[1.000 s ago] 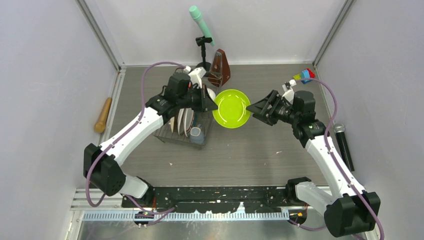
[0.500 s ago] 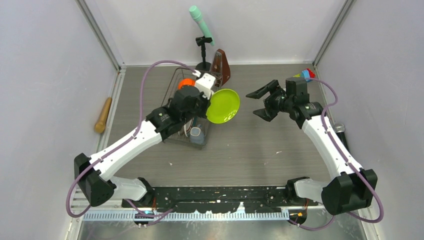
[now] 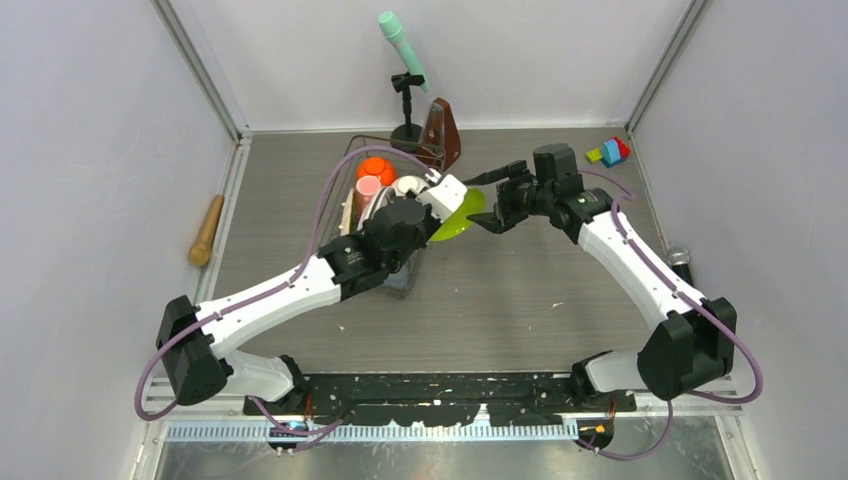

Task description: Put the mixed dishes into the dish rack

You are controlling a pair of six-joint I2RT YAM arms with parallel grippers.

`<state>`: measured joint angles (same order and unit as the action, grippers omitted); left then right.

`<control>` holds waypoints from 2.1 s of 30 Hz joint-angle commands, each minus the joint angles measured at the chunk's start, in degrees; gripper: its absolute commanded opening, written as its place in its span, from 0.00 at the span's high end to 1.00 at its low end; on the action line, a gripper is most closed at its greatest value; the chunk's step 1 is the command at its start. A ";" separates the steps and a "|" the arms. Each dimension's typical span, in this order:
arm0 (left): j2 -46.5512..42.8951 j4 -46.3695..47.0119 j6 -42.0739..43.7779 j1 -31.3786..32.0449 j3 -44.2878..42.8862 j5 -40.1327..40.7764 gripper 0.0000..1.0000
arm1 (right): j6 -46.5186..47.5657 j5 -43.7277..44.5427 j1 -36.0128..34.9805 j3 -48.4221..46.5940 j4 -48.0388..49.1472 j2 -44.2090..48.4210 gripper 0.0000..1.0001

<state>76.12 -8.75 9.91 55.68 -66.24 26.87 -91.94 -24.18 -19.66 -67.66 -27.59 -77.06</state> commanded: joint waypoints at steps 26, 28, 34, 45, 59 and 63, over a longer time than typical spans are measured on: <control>-8.38 -22.28 -16.84 -1.76 -11.30 -12.56 0.08 | 9.42 -9.25 -2.16 2.38 34.41 -5.33 1.00; -10.20 -25.49 -19.91 -5.78 -11.94 -17.15 0.06 | 11.04 -12.76 -3.02 0.72 35.28 -8.23 1.00; -15.63 -29.31 -26.19 -18.33 -9.82 -22.83 0.07 | 15.47 -12.95 -8.32 -3.82 31.43 -14.44 1.00; -19.72 -31.78 -27.20 -28.06 -6.23 -21.75 0.07 | 22.58 -6.82 -13.60 -10.74 19.27 -19.63 1.00; -20.96 -31.40 -26.16 -29.64 -4.36 -20.98 0.07 | 30.49 -2.43 -14.31 -13.44 6.74 -19.23 1.00; -20.67 -31.41 -26.88 -30.16 -4.09 -21.72 0.07 | 31.48 -1.31 -15.47 -15.50 6.16 -21.90 1.00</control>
<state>56.16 -41.04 -16.51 26.30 -70.57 5.93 -63.00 -27.92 -34.13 -79.40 -19.11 -97.19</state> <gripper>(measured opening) 0.932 0.114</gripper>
